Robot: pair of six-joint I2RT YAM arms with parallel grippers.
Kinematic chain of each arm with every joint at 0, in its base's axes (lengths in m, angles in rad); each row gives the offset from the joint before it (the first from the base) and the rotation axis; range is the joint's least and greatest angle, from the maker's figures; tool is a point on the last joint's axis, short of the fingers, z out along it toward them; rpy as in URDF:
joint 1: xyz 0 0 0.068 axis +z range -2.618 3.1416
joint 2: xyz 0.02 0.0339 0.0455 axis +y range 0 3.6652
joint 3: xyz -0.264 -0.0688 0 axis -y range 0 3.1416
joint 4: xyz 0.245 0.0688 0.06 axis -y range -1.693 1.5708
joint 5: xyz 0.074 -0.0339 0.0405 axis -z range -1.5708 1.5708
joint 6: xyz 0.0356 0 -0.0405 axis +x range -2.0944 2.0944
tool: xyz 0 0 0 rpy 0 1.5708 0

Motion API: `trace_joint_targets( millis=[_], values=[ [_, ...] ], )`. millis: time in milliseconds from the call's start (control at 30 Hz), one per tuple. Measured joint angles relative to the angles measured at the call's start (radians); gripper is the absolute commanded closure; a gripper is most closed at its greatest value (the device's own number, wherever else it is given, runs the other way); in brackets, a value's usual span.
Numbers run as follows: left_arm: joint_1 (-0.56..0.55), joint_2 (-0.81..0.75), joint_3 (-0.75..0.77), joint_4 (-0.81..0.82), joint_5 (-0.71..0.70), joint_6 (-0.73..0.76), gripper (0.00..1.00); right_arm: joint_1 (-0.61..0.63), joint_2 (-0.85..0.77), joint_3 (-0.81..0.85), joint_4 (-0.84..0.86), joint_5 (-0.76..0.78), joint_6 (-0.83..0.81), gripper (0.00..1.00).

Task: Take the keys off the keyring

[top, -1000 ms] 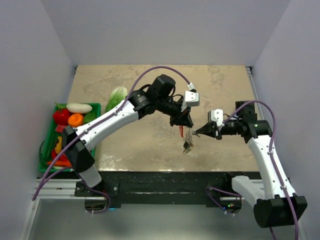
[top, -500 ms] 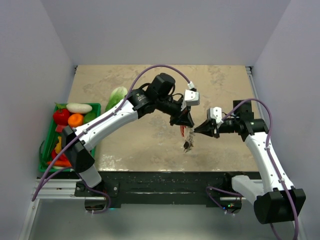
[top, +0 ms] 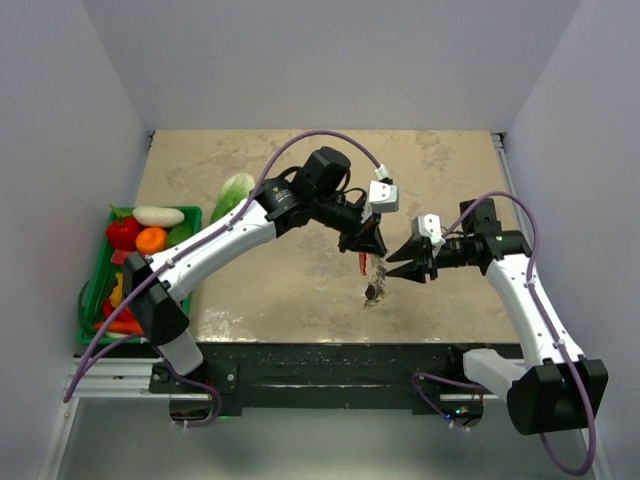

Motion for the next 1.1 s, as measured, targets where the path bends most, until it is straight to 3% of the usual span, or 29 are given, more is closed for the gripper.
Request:
trace_joint_targets(
  millis=[267,633,1100],
  values=[
    [0.000,0.000,0.000,-0.002,0.000,0.002,1.00,0.001,0.008,0.005,-0.049,-0.020,-0.028,0.47],
    [0.000,0.000,0.008,-0.003,0.006,0.002,1.00,0.001,-0.067,-0.070,0.179,-0.014,0.199,0.50],
    [0.000,0.000,0.011,-0.003,0.010,0.002,1.00,0.025,-0.020,-0.070,0.180,0.003,0.188,0.53]
  ],
)
